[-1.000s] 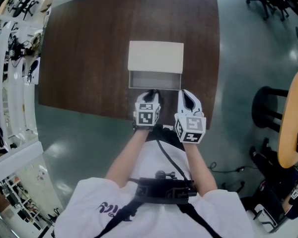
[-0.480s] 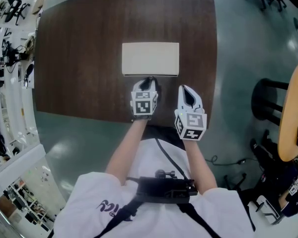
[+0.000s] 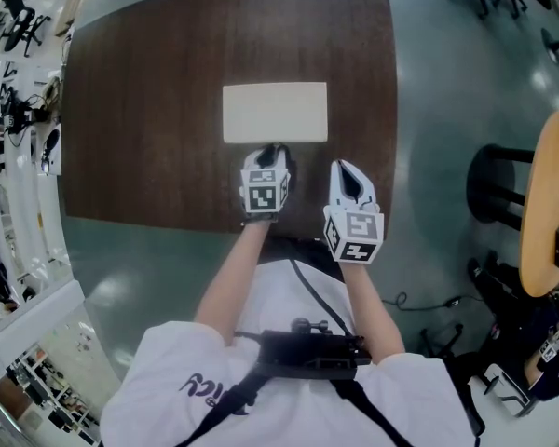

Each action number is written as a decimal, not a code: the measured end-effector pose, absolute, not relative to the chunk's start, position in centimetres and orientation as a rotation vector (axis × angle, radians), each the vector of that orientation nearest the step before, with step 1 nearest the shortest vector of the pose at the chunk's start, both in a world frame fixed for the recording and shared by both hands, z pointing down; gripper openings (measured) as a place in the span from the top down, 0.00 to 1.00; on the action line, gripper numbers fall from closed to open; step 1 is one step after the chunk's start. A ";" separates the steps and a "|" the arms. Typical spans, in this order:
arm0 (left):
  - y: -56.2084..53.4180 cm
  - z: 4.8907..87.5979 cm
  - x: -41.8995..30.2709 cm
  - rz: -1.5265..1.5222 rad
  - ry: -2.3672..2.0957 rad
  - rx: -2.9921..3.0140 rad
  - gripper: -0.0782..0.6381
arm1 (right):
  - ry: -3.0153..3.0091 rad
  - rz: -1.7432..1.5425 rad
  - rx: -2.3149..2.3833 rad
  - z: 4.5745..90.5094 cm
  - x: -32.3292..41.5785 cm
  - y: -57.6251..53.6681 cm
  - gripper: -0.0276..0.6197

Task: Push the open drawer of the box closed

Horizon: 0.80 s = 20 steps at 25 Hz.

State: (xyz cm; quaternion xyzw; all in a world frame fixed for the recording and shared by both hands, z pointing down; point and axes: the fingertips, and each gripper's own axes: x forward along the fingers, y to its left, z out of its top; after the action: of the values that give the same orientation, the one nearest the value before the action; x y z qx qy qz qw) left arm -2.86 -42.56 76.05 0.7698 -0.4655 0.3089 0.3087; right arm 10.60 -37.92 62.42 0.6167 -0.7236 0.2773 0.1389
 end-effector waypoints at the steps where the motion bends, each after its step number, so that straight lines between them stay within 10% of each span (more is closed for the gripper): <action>1: -42.4 76.0 -3.0 0.820 -1.230 2.045 0.79 | -2.093 0.800 1.784 62.3 10.5 -37.6 0.95; 20: -34.8 54.4 -4.4 0.368 -1.471 2.399 0.88 | -2.389 0.470 1.748 50.4 7.4 -30.5 0.95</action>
State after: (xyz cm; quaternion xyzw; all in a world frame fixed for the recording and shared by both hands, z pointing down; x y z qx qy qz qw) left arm -4.39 -34.84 54.42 0.8355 -0.5125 0.1281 0.1513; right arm 7.37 -30.50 50.37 0.5816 -0.7951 0.1563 0.0721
